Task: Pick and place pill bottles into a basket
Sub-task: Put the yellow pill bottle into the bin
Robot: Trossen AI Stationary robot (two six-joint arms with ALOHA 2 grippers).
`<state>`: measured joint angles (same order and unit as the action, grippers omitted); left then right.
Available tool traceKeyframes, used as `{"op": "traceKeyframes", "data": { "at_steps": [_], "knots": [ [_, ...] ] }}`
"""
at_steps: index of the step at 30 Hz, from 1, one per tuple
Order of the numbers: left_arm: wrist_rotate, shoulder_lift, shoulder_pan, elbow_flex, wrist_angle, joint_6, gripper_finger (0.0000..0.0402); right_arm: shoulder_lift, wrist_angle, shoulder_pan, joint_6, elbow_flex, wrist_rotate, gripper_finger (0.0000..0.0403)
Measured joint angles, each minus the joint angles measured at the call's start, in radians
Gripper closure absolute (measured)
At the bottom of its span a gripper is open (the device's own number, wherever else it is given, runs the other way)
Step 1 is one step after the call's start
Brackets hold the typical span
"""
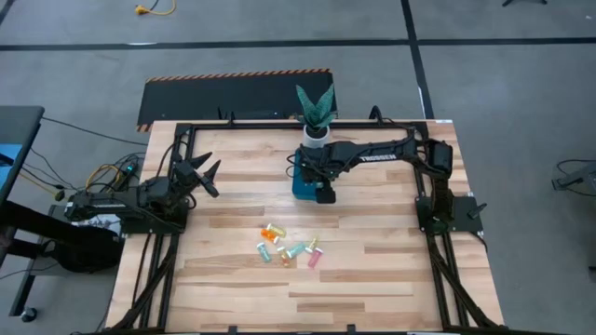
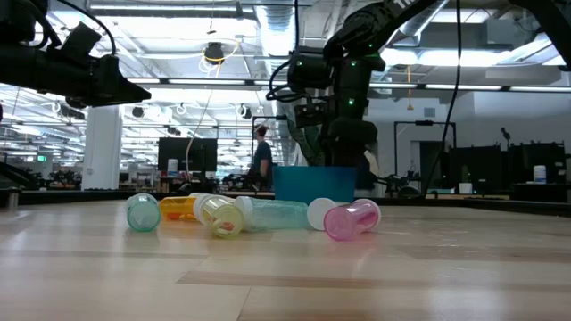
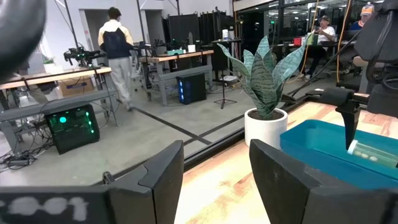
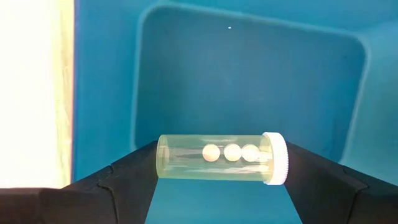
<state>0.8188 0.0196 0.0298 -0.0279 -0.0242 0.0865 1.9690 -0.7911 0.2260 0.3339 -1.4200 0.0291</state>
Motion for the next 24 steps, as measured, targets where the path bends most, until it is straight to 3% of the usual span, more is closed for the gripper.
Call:
{"op": "traceKeyframes", "data": {
  "at_steps": [24],
  "knots": [
    [0.0, 0.0, 0.0, 0.0, 0.0, 0.0, 0.0226, 0.0, 0.026, -0.01, -0.001, 0.0, 0.029, 0.0096]
  ]
}}
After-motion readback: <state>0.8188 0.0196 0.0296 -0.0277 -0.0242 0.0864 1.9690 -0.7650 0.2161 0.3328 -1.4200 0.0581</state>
